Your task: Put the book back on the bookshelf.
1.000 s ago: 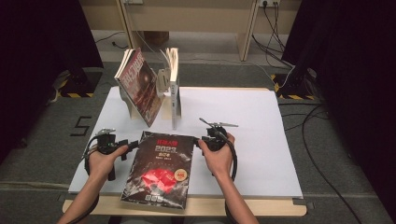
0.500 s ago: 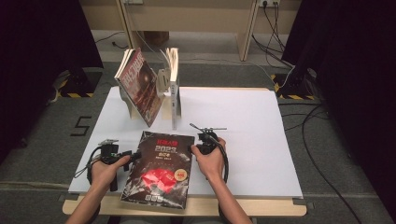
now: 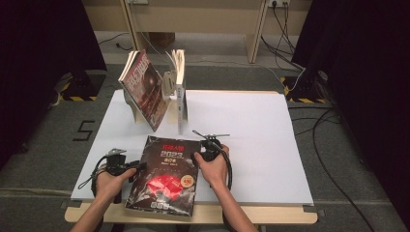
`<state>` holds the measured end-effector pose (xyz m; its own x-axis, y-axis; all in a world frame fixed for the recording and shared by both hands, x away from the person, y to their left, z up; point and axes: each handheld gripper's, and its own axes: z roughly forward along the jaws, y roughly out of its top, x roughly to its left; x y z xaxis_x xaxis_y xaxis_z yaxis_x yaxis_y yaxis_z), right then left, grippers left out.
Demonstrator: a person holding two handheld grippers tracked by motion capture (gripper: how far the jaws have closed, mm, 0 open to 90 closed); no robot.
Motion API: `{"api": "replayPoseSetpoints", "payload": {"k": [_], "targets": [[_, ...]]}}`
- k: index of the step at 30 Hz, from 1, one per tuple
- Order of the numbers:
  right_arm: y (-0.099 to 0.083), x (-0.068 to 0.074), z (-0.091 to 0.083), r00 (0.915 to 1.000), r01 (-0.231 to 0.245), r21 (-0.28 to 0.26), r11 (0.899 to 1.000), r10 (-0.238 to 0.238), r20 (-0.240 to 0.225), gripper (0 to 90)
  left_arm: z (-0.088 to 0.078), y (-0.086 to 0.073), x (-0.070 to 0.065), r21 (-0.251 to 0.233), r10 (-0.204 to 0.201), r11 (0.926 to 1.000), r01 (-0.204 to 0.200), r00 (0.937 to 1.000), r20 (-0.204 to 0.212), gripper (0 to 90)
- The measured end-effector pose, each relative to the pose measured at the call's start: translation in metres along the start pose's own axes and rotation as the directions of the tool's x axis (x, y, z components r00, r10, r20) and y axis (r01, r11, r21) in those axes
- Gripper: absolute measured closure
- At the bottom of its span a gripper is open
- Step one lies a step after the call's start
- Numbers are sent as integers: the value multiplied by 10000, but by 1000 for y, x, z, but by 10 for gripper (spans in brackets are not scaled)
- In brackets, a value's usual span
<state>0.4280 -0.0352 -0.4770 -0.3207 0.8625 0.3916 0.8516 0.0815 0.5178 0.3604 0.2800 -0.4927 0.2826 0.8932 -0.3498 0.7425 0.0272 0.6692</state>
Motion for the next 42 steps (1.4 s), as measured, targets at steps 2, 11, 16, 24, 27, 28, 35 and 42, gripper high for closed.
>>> {"api": "replayPoseSetpoints", "payload": {"k": [2,11,16,24,27,28,35,42], "targets": [[1,-1,1,10000,50,-59,10000,-50,33,561,-4,-5,-4,137,-16,9999,14,9999,170,611],[29,-11,-1,10000,-50,-559,9984,52,30,554,-6,-8,-4,-447,74,9990,-64,9998,206,557],[43,-14,6,10000,25,-612,9981,-26,-17,553,-3,-6,-5,-529,403,9978,-411,9991,-145,533],[52,-20,23,9999,146,-467,9988,-142,94,553,3,-6,-7,-442,773,9960,-782,9968,-226,552],[53,-21,27,9998,171,-437,9989,-168,83,551,4,-6,-9,-419,1056,9934,-1070,9938,-340,561],[53,-22,27,9998,189,-436,9989,-186,70,551,4,-6,-10,-372,1183,9921,-1198,9922,-389,563],[52,-21,31,9997,221,-701,9973,-227,-82,544,5,-8,-11,-454,1354,9894,-1380,9892,-558,588],[48,-24,28,9989,-173,-722,9972,141,-450,548,5,-10,-14,-464,1576,9858,-1611,9848,-726,600]]}}
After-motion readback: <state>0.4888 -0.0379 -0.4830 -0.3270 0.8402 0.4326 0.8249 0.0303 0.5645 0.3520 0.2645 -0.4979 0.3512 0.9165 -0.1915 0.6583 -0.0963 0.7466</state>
